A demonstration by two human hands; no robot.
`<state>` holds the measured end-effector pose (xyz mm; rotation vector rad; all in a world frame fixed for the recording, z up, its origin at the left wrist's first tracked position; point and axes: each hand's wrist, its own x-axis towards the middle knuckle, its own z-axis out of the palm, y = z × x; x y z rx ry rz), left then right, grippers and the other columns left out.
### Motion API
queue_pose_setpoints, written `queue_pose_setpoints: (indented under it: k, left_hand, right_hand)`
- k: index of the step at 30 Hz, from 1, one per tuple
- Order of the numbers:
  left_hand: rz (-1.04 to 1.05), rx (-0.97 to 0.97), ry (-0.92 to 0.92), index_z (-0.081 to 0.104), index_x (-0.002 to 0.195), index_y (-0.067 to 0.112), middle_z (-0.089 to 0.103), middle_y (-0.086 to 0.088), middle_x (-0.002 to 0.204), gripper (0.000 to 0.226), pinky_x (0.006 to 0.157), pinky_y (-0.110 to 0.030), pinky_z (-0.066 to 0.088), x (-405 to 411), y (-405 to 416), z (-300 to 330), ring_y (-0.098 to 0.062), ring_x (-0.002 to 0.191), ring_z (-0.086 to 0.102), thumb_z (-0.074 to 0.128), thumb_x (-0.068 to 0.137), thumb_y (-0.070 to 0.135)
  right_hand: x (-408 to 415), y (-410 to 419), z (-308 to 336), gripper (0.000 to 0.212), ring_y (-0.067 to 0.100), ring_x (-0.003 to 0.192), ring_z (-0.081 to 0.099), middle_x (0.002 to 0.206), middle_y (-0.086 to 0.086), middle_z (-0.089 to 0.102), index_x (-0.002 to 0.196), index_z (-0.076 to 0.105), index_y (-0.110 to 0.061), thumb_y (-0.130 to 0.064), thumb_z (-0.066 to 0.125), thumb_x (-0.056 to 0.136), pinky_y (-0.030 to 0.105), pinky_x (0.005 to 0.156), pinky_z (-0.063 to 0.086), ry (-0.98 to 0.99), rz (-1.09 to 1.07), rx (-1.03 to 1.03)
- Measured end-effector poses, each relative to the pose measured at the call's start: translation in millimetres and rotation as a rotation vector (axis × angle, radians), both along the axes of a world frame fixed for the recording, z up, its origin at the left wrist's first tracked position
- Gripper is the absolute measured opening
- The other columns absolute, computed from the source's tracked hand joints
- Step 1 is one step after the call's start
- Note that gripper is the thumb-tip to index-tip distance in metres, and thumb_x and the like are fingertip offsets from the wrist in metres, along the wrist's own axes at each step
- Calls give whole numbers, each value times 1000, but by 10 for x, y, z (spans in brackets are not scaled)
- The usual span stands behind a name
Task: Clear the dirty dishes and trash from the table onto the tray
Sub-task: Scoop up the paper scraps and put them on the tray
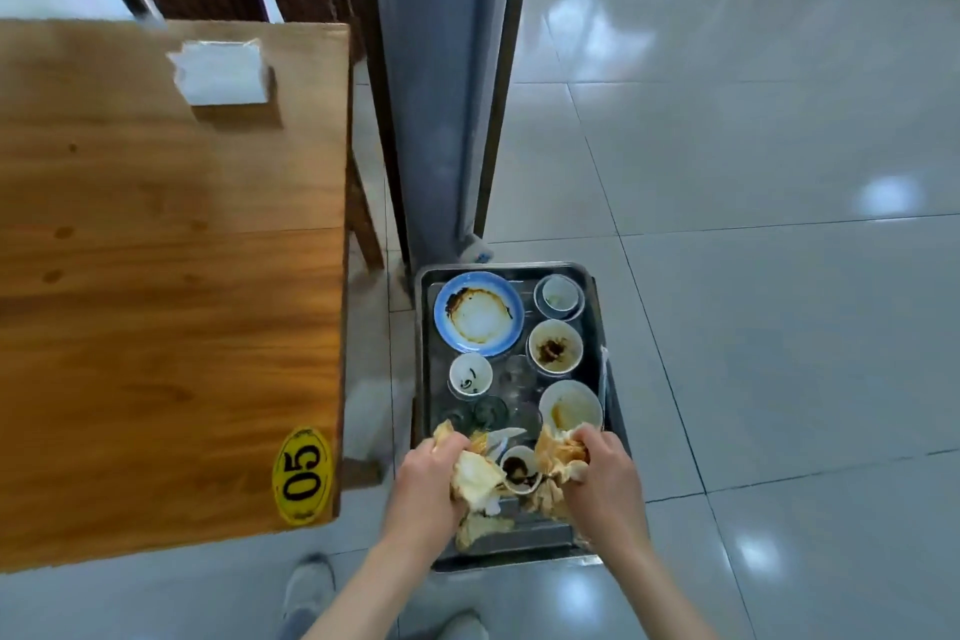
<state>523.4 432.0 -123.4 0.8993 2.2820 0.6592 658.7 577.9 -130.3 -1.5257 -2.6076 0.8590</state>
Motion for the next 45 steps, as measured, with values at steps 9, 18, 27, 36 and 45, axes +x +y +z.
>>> queue_pose_setpoints:
  k: [9, 18, 27, 36, 45]
  left_hand:
    - [-109, -100, 25, 53, 113, 31, 54, 6, 103, 45, 78, -25, 46, 64, 283, -868, -14, 97, 51, 70, 77, 11]
    - [-93, -185, 22, 45, 124, 34, 47, 3, 113, 63, 79, -23, 43, 247, 381, -1291, -12, 100, 39, 60, 77, -7]
    - [-160, -242, 46, 11, 143, 42, 29, -1, 133, 95, 101, -32, 37, 340, 309, -1461, -19, 120, 29, 69, 75, 10]
    - [-157, -318, -1, -11, 142, 50, 12, -4, 148, 116, 106, -37, 32, 306, 225, -1424, -27, 135, 19, 70, 74, 2]
    - [-58, -204, -46, -11, 147, 38, 31, -6, 144, 106, 100, -31, 44, 406, 122, -1477, -19, 127, 42, 60, 82, -5]
  right_hand:
    - [163, 253, -832, 25, 10, 80, 51, 92, -11, 50, 90, 50, -28, -6, 59, 82, 12, 56, 33, -65, -28, -41]
    - [358, 241, -1147, 27, 13, 86, 51, 100, -5, 51, 98, 52, -25, -10, 65, 79, 21, 68, 46, -41, -85, -135]
    - [430, 293, -1273, 44, 17, 94, 50, 110, -1, 49, 114, 49, -22, -7, 66, 77, 25, 73, 49, -99, -52, -107]
    - [410, 285, -1320, 58, 21, 108, 45, 125, 3, 42, 126, 42, -24, -15, 71, 77, 32, 83, 51, -100, -67, -109]
    - [461, 207, -1445, 73, 28, 124, 31, 140, 7, 25, 134, 28, -27, -19, 72, 77, 37, 94, 43, -139, -74, -160]
